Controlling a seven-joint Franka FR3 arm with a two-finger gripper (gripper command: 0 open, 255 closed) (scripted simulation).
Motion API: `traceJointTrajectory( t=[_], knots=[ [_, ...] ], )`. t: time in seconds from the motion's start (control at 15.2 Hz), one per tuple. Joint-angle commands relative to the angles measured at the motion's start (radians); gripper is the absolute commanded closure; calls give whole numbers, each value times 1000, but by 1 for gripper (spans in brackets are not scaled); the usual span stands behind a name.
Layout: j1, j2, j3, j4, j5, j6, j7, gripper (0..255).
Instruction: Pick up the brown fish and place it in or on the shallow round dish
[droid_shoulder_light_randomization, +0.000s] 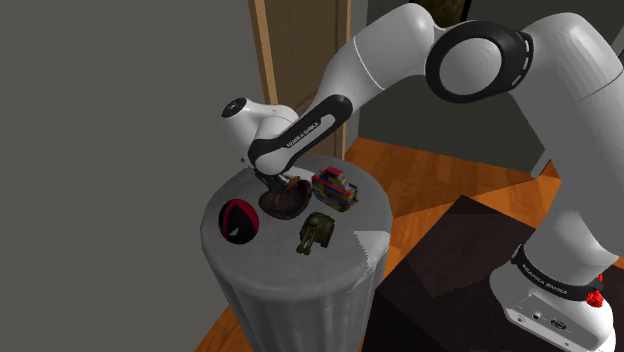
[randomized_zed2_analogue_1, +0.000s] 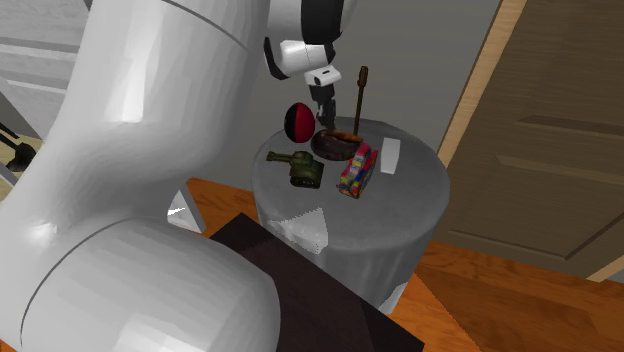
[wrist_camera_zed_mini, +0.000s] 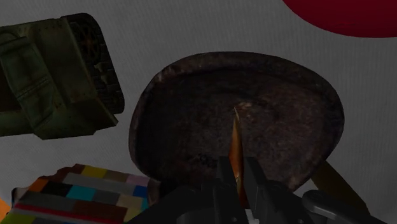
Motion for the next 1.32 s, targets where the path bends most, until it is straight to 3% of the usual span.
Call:
traceJointTrajectory(
  t=[0.0,0.53,0.59,0.92,1.25],
  knots=[
    [3,18,-3,2,-5,16,7,255],
    [3,20,-4,2,-6,17,8,255],
    [3,20,-4,2,-6,17,8,0],
    [3,20,-4,2,-6,17,8,0],
    [15,-39,14,29,18,-70,-6,0]
  ],
)
